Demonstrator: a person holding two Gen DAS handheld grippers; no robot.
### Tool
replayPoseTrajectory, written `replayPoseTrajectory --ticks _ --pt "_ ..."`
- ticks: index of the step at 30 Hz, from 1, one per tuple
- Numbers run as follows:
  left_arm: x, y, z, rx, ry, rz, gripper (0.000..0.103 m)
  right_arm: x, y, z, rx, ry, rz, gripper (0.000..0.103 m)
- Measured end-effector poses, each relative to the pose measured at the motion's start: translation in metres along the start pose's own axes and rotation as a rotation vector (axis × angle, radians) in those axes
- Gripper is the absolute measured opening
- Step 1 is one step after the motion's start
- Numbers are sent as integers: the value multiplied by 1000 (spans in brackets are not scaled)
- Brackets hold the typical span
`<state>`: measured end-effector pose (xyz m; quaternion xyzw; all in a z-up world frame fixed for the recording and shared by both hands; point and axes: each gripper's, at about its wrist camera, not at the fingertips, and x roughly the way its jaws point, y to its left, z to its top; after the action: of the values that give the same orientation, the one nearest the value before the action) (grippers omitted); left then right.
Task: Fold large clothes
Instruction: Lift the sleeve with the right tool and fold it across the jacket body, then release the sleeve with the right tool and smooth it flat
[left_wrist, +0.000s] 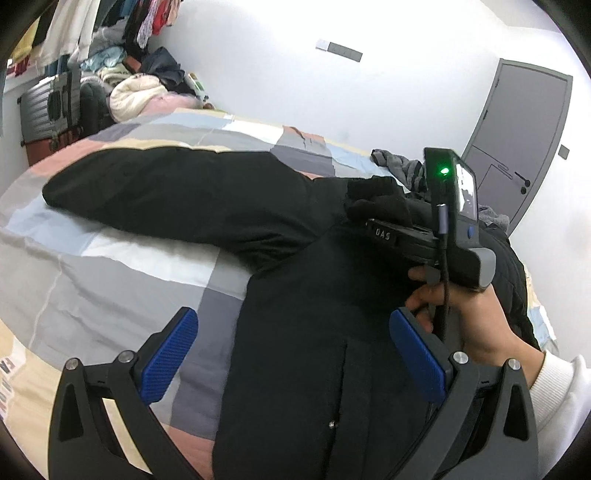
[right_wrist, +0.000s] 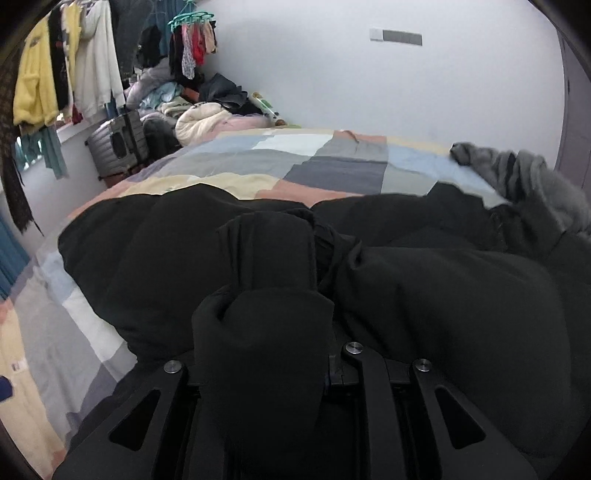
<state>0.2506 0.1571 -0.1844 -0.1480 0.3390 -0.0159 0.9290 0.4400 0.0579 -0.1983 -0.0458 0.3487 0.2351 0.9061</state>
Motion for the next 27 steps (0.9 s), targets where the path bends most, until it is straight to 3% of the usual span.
replayPoseTrajectory --ticks 3,5,6,8,15,22,27 --pt "5 -2 -1 -11 9 -19 103 -10 5 1 -25 8 35 23" --pt "7 -5 -1 -13 19 -35 103 -22 9 2 -40 16 77 44" --pt "7 -6 -2 -11 23 -42 103 -24 10 -1 -47 15 88 49" --pt "4 -11 -4 3 21 -46 103 -46 15 4 -67 -7 113 67" --pt "-14 -30 -5 56 -11 -50 103 -132 -1 18 -90 -146 61 68" --pt "-36 -66 -8 139 -41 -71 103 -214 -54 9 -33 -255 -113 68" --pt "-47 -86 -15 173 -53 -63 103 -249 -99 -17 47 -265 -210 68"
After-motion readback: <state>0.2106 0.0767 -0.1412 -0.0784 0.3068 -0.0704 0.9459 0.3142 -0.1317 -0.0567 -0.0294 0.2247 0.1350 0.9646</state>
